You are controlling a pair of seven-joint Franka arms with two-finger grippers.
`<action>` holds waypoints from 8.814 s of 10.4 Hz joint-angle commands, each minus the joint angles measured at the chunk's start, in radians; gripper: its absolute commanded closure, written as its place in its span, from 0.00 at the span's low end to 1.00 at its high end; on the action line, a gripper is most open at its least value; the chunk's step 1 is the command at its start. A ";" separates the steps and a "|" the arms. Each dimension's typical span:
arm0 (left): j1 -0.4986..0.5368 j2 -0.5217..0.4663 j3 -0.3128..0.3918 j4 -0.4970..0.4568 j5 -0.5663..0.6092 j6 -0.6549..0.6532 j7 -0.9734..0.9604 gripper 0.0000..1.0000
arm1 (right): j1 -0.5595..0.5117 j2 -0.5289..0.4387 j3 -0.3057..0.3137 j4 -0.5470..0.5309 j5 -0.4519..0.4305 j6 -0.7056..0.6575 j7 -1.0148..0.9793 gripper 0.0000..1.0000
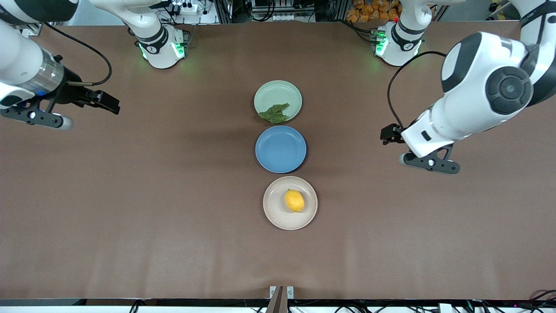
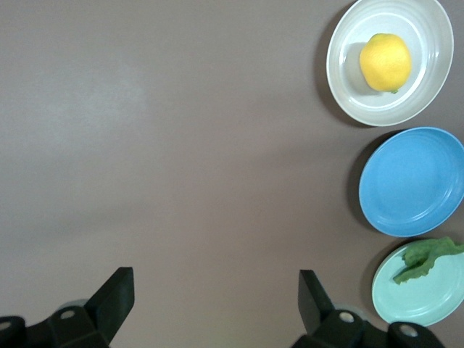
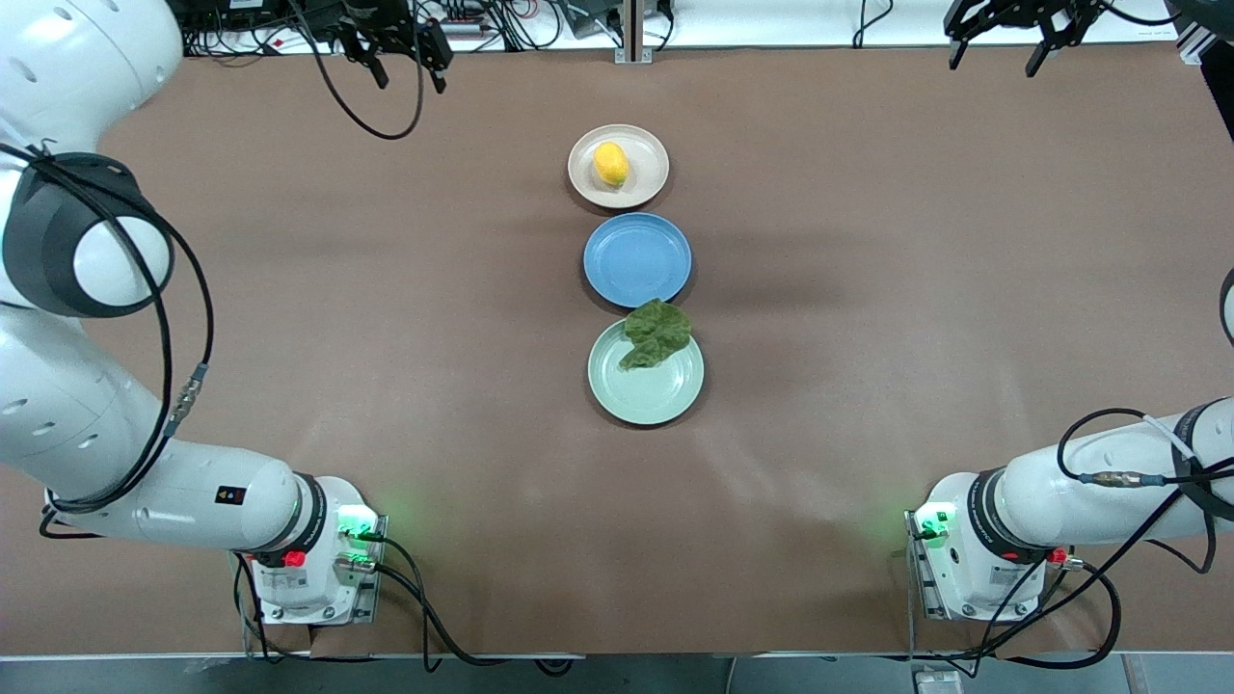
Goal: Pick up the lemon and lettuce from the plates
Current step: 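Move the left gripper toward the lemon while the right gripper approaches the lettuce, then lower the left gripper over the lemon while the right gripper descends onto the lettuce, then close the left gripper on the lemon while the right gripper grips the lettuce, then lift the lemon with the left gripper while the right gripper lifts the lettuce, then lower the lemon onto the table while the right gripper lowers the lettuce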
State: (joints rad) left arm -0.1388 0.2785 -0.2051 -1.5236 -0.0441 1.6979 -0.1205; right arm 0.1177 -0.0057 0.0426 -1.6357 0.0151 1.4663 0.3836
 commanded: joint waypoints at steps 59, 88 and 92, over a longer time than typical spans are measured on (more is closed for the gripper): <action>-0.248 0.575 0.015 0.263 -0.053 0.559 -0.436 0.77 | 0.843 0.481 0.029 -0.277 -0.238 0.858 1.486 1.00; 0.165 0.582 0.026 0.148 0.217 0.163 -0.077 0.00 | -0.130 0.354 0.026 -0.300 -0.152 0.778 0.056 1.00; 0.163 0.539 0.026 0.174 0.217 0.077 -0.077 0.00 | -0.216 0.334 0.022 -0.343 -0.057 0.770 -0.152 1.00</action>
State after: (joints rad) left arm 0.0203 0.8470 -0.1734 -1.3525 0.1475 1.8268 -0.2109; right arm -0.0801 0.3705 0.0482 -1.9280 -0.0621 2.2360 0.2622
